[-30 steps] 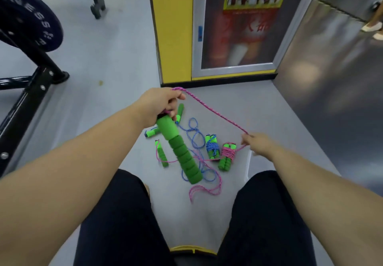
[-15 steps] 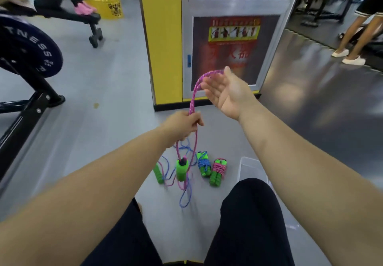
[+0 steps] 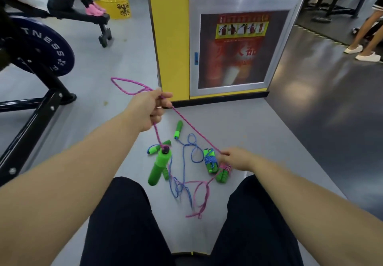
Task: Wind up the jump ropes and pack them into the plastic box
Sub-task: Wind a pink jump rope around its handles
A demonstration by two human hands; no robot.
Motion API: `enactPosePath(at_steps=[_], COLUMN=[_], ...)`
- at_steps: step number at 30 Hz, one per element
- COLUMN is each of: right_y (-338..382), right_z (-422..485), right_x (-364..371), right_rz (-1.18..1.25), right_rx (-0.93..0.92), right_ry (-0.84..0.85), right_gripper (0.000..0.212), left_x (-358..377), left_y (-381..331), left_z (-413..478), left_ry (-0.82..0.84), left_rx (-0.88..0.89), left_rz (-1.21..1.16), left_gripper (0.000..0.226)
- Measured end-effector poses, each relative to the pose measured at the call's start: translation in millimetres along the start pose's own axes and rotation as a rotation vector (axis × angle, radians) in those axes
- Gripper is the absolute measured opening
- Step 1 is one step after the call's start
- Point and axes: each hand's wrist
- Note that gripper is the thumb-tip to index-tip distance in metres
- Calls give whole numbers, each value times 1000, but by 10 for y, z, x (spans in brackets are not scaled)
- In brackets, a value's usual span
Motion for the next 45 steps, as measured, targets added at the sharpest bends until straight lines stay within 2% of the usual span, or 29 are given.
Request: enactPosePath(at_steps=[1, 2, 5, 6, 8, 9, 10, 12, 14, 16, 19, 21, 22, 24, 26, 28, 30, 32, 34, 36, 38, 43, 45], right_y=[-70, -81, 114, 213, 491, 629, 743, 921, 1021, 1006, 834, 693, 627, 534, 510, 560, 640, 694, 701, 664, 597, 374, 346], right_z=[-2, -22, -20, -17, -51, -85, -121, -187, -215, -210, -191, -171, -151, -148, -198, -288, -347, -322, -263, -198, -155, -139, -197], right_x=[-45, -117, -424, -561, -839, -949, -1033, -1138, -1181, -1191, -1144, -1071, -1014, -821, -549, -286, -86, 29, 76, 74, 16, -240, -287], right_rz=[15, 154, 950, 1152, 1469, 1566, 1613, 1619, 1606, 1619, 1698, 1737, 1707, 1501, 1176, 931, 783, 733, 730, 776, 934, 1642, 1596], right_rx=[53, 99, 178, 172, 77, 20, -30, -109, -153, -150, -94, -77, -68, 6, 52, -18, -100, -106, -101, -84, -40, 154, 70], right_ry=[-20, -54, -272, -314, -264, -207, -170, -153, -198, -265, -361, -380, -361, -300, -205, -72, 15, -42, -152, -201, -216, -283, -146], right_gripper=[31, 35, 37, 37, 38, 38, 37, 37, 37, 37, 36, 33, 30, 23, 18, 14, 21, 28, 17, 6, 11, 23, 18], left_x=[-100, -185, -278, -251, -116, -22, 87, 289, 435, 495, 454, 398, 373, 336, 303, 296, 292, 275, 242, 185, 106, -3, 24], left_y=[11, 38, 190, 269, 430, 500, 554, 622, 623, 617, 604, 588, 581, 605, 633, 632, 625, 620, 613, 592, 567, 602, 628], left_z=[27, 48, 50, 24, -52, -97, -136, -197, -231, -240, -264, -270, -259, -208, -159, -133, -116, -106, -102, -107, -102, -37, -42], left_ry=[-51, -107, -213, -196, -82, 8, 113, 297, 367, 344, 341, 335, 328, 293, 233, 222, 230, 226, 203, 151, 92, 25, 119], left_rx=[-3, -20, -123, -161, -191, -171, -135, -63, -10, 28, 67, 79, 71, 10, -51, -85, -95, -92, -89, -74, -61, -80, -123], left_rz=[13, 36, 83, 105, 191, 233, 255, 247, 295, 459, 653, 708, 664, 452, 268, 156, 119, 134, 178, 281, 362, 346, 444], left_gripper=[34, 34, 29, 27, 16, 8, 10, 21, 13, 29, 35, 37, 38, 40, 41, 42, 43, 43, 42, 41, 40, 42, 45])
Point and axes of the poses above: each hand's wrist, its own z-axis towards the middle knuckle, its own x-axis out of the palm, y = z × x, and after that the axes turned 4 degrees about -z, right-handed
